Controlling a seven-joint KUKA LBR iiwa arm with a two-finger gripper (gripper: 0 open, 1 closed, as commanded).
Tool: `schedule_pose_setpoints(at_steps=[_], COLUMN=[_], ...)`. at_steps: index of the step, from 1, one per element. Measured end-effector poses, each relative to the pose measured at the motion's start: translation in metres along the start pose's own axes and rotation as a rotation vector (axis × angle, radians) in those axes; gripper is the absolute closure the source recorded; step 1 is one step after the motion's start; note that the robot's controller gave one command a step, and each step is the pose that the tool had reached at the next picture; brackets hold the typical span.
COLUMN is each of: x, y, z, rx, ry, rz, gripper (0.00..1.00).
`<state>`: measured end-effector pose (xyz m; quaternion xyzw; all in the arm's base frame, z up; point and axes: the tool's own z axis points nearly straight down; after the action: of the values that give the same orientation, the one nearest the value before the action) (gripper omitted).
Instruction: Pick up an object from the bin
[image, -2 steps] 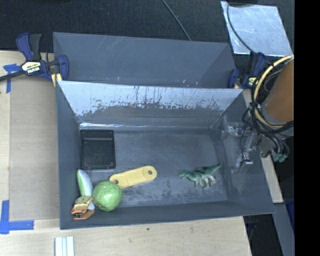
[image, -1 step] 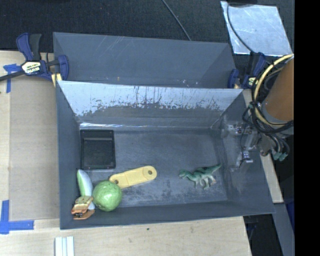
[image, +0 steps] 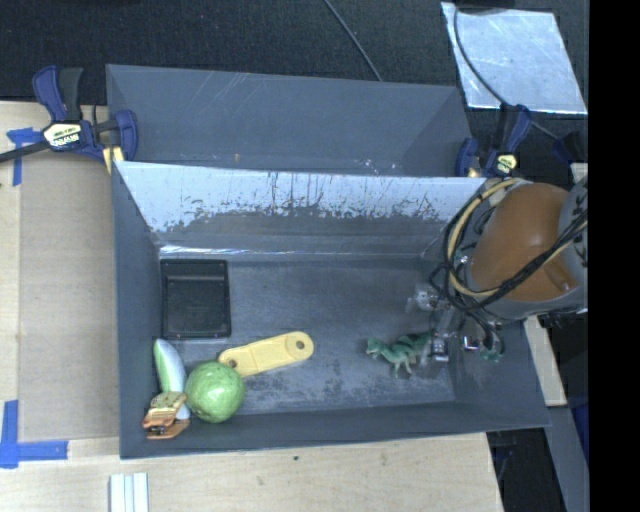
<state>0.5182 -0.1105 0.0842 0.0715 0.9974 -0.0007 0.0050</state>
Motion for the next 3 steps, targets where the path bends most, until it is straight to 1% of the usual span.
schedule_pose_setpoints(at_steps=[1,2,3], x=[0.015,0.036,0.031], y=[0.007,0.026,0.027], z=[-0.072,-0.016,0.014], rx=[0.003,0.000,0.002], ry=[-0.016,0.004,-0.016], rz=[-0.054,0.027,0.001], gripper=[0.00,0.00,0.00])
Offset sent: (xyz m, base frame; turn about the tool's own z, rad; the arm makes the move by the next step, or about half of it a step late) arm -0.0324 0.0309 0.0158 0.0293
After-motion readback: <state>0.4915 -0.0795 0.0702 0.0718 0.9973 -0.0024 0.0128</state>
